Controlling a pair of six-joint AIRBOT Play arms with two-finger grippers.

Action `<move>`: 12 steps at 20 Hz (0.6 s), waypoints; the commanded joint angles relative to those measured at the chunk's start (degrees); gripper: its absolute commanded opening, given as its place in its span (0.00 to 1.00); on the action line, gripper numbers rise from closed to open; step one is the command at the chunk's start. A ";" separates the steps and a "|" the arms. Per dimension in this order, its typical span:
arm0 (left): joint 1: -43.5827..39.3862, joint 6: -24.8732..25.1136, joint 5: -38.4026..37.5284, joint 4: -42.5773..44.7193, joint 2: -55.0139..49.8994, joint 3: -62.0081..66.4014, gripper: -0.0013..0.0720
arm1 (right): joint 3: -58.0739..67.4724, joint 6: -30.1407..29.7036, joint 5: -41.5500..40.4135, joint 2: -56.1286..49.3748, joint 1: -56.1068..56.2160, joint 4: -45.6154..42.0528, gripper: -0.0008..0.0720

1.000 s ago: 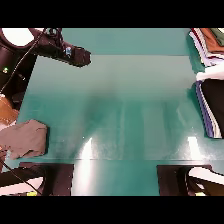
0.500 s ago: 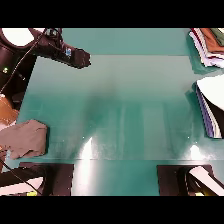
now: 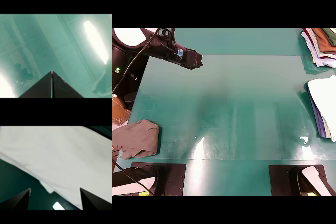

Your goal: Fold the shirts.

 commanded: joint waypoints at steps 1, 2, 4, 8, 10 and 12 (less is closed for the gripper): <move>-0.02 0.13 -0.13 0.33 0.04 0.02 0.06 | 6.10 0.17 -1.73 0.52 13.33 8.90 0.97; -0.02 0.11 -0.26 0.46 0.04 0.02 0.06 | 7.54 0.17 -2.56 0.52 19.41 8.63 0.97; -0.02 0.02 -1.46 0.20 0.04 0.02 0.06 | 9.29 0.13 -4.74 0.52 30.64 7.80 0.96; -0.02 0.04 0.02 -0.02 0.04 0.02 0.06 | 9.68 -2.21 -10.67 0.52 47.69 7.80 0.32; -0.02 0.04 1.29 -0.02 0.04 0.02 0.06 | 9.68 -3.78 -11.76 0.52 53.05 7.78 0.03; -0.02 0.04 2.36 -0.02 0.04 0.02 0.06 | 9.68 -3.76 -12.09 0.52 56.11 7.80 0.03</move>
